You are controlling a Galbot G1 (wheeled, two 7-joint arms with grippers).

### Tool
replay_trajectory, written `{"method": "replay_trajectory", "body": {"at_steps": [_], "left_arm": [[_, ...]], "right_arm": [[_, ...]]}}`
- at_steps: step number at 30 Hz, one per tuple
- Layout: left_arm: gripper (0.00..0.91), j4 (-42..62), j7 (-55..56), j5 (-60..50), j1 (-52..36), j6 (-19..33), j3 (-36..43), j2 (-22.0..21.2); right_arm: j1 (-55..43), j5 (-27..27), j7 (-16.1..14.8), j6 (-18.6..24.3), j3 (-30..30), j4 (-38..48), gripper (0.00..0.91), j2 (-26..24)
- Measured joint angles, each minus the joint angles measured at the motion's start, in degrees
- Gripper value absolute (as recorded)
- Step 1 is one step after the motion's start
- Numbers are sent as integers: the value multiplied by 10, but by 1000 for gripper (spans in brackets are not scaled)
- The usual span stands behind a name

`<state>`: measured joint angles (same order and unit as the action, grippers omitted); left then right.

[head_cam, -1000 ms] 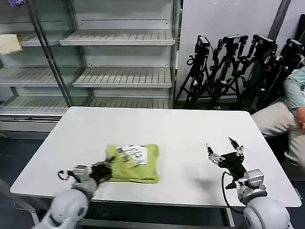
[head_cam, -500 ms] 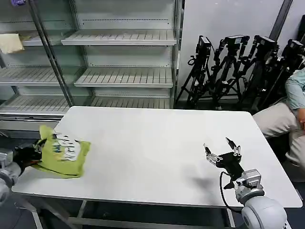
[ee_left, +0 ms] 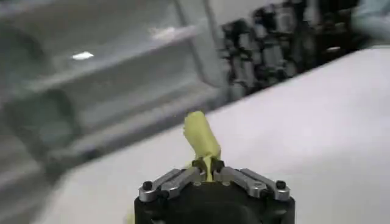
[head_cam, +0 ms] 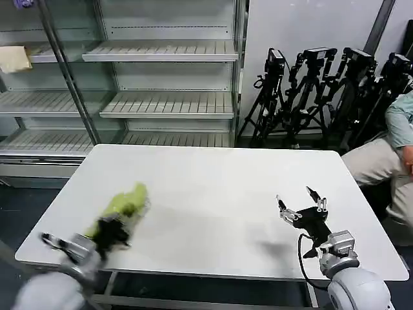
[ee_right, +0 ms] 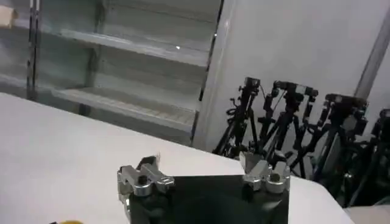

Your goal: Fold and organize the clothes.

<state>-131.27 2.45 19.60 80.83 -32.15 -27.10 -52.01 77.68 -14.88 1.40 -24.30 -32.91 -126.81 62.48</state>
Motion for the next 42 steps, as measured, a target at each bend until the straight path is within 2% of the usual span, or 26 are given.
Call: {"method": "replay_trajectory", "body": {"at_steps": [6, 11, 12, 13, 14, 15, 23, 29, 35, 42], "left_arm": [[10, 21, 37, -45, -46, -3, 122, -78], [20, 56, 76, -48, -105, -6, 184, -129], [131, 64, 86, -44, -118, -7, 195, -138], [302, 72, 95, -39, -130, -7, 205, -146], [403, 78, 104, -32, -141, -7, 215, -153], [907, 86, 115, -25, -153, -8, 224, -161], [907, 105, 160, 33, -202, -8, 278, -197], [907, 100, 161, 58, -233, 2, 281, -204], [907, 122, 114, 47, -247, 43, 218, -170], [907, 193, 3, -14, -227, 135, 97, -108]], "right_arm": [[-3, -3, 1, -2, -9, -6, 907, -7], [-18, -6, 5, -4, -10, -7, 907, -8], [-22, -6, 6, -6, -9, -7, 907, -9], [-25, -7, 6, -8, -9, -7, 907, -9], [-29, -7, 5, -10, -9, -7, 907, -9], [-33, -8, 4, -13, -9, -7, 907, -8], [-64, -18, 3, -17, -2, 1, 907, 0], [-82, -25, 2, -15, 5, 16, 907, 7], [-97, -24, -7, -3, 14, 37, 907, 14], [-113, -7, -18, 18, 30, 71, 907, 20]]}}
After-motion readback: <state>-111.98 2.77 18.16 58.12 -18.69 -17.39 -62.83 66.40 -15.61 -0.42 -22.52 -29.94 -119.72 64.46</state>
